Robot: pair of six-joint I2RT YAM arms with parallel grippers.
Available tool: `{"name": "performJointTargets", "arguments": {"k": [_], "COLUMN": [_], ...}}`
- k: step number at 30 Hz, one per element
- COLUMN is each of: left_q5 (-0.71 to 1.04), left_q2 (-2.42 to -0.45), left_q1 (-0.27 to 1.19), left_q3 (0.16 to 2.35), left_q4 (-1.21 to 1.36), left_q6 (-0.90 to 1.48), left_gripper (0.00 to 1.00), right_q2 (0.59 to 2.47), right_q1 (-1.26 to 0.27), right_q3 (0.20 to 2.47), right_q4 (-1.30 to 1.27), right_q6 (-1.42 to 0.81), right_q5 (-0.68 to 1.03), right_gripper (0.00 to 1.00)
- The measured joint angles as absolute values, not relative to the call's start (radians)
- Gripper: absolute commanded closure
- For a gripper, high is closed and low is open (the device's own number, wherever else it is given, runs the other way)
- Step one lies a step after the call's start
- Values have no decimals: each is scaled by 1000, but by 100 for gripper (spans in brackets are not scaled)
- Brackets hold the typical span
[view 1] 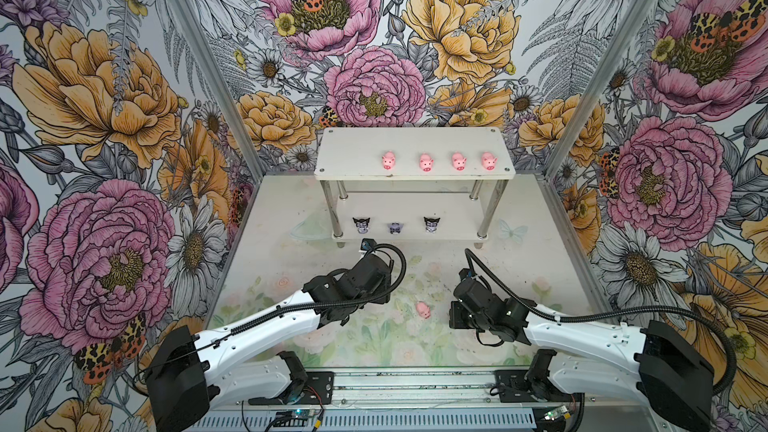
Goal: Place and organize the plastic toys onto the shelf
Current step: 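Position both grippers around the last pink pig on the table, then close the left gripper on the pink pig while the right gripper draws back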
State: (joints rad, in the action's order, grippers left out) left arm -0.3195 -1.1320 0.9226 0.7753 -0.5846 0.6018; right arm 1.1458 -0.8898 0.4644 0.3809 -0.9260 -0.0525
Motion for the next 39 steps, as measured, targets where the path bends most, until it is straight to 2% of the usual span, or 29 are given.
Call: {"name": "performJointTargets", "arguments": {"k": [9, 15, 19, 25, 32, 39], "left_q5": [-312, -308, -305, -306, -314, -321], "left_q2": [-1151, -1160, -1160, -1200, -1373, -1564], "left_q1": [933, 953, 960, 1005, 1124, 1163], "left_q3": [773, 765, 751, 740, 764, 892], "left_q4": [-563, -554, -550, -546, -546, -540], "left_q6": [631, 646, 653, 672, 700, 693], "left_gripper": [21, 21, 20, 13, 7, 6], "right_q2": [1320, 1481, 1488, 1309, 1036, 975], "right_q1": [-957, -1027, -1032, -966, -795, -733], "right_q3": [498, 577, 579, 522, 394, 369], "right_q4": [236, 74, 49, 124, 274, 358], "right_q6": [-943, -959, -964, -948, -920, -897], "right_q5": [-15, 37, 56, 38, 15, 22], "right_gripper": [96, 96, 96, 95, 91, 89]}}
